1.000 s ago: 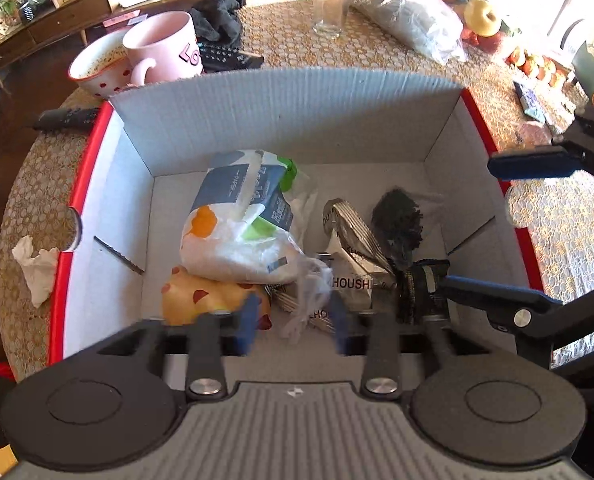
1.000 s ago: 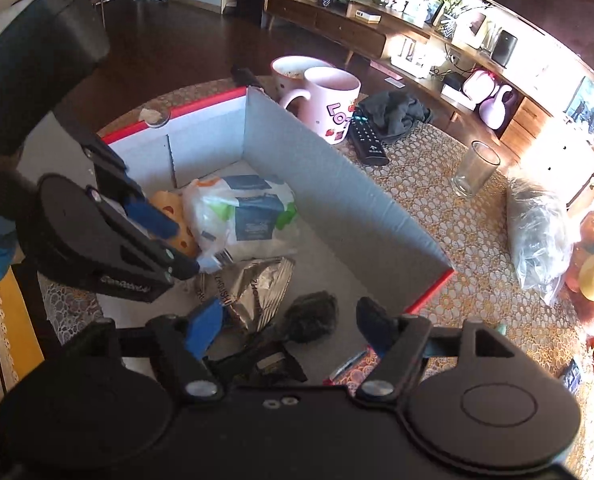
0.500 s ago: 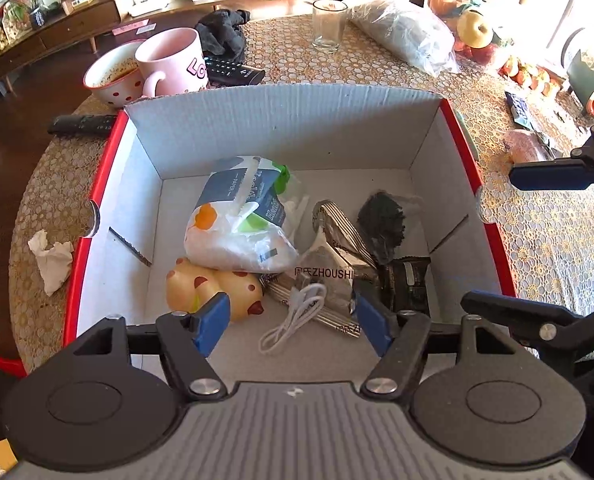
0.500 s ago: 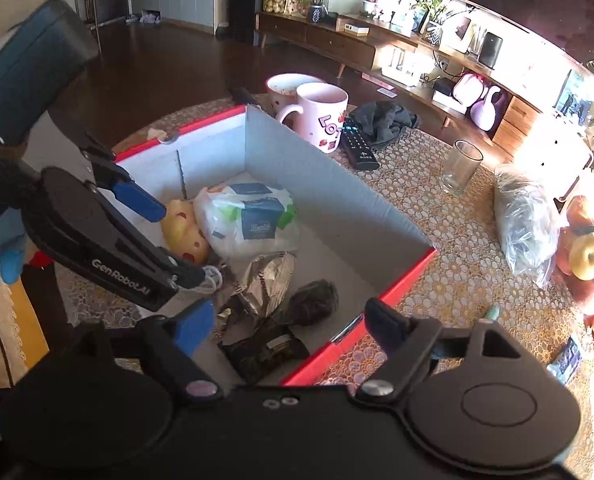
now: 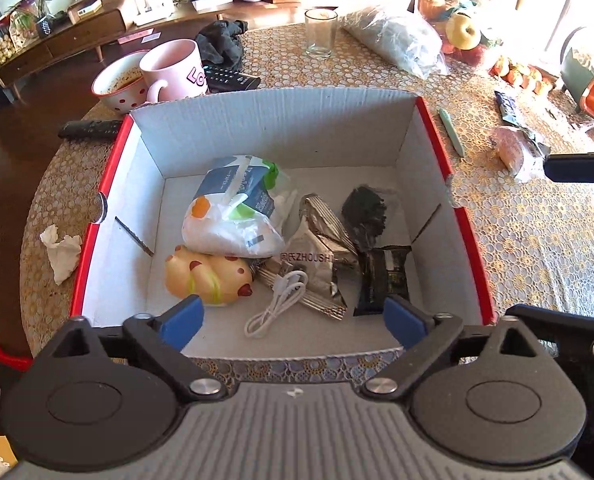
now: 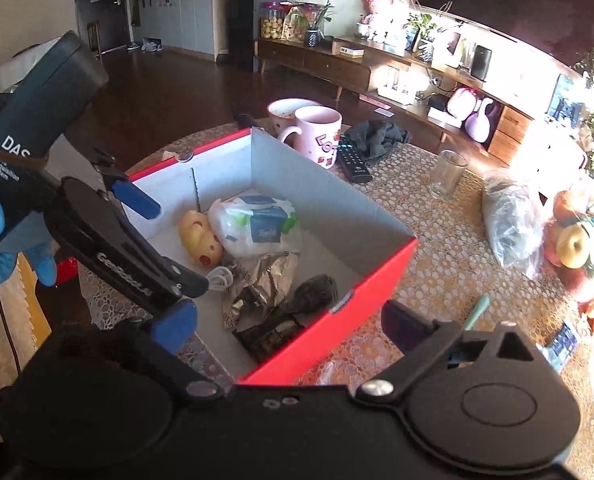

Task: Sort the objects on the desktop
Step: 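Withdraw both tools from the box back toward the table items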

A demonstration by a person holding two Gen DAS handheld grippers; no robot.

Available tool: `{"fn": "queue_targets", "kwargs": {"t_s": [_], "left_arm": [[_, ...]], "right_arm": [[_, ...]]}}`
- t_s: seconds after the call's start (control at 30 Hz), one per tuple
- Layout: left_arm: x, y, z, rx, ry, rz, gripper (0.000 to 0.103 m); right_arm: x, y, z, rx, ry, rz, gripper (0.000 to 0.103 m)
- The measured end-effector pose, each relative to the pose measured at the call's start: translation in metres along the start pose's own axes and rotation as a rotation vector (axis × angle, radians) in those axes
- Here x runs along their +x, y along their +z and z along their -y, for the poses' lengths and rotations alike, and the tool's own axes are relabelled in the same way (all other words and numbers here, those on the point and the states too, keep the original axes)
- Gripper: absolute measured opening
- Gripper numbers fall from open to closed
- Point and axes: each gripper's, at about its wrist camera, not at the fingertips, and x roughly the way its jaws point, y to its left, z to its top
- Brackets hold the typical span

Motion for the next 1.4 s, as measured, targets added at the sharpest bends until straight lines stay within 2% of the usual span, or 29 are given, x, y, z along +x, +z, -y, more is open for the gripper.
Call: {"fn": "queue_targets", "kwargs": {"t_s": [0.43,0.77,0.93,1.2,1.4], "left_arm": [[-0.023,-0.018,0.042,0.059,-0.024,0.047,0.102],[-0.038,-0.025,0.076,0.088,-0.046,0.068,0.101],[-0.041,-0.026,0.099,0.125,-0.033,0.068,0.101],[-0.038,-0.025,0.146,0.217,-0.114,0.089,0.101],[-0.028,-0.016,0.181,0.246,-0.132,0.102,0.103]], "right_arm": [[-0.053,-0.044,0.022,0.049,-0.056,0.028,0.099],[-0.099,-0.089,0.061,0.114,-0.133,0.036,0.099],[-0.116,-0.111,0.085,0.164,-0.177,0.029,0.099],[-0.131,-0.136,0.116,0.217,-0.229,0.023,0.099],[-0.134,-0.150,0.142,0.251,-0.254,0.009,0.099]]}}
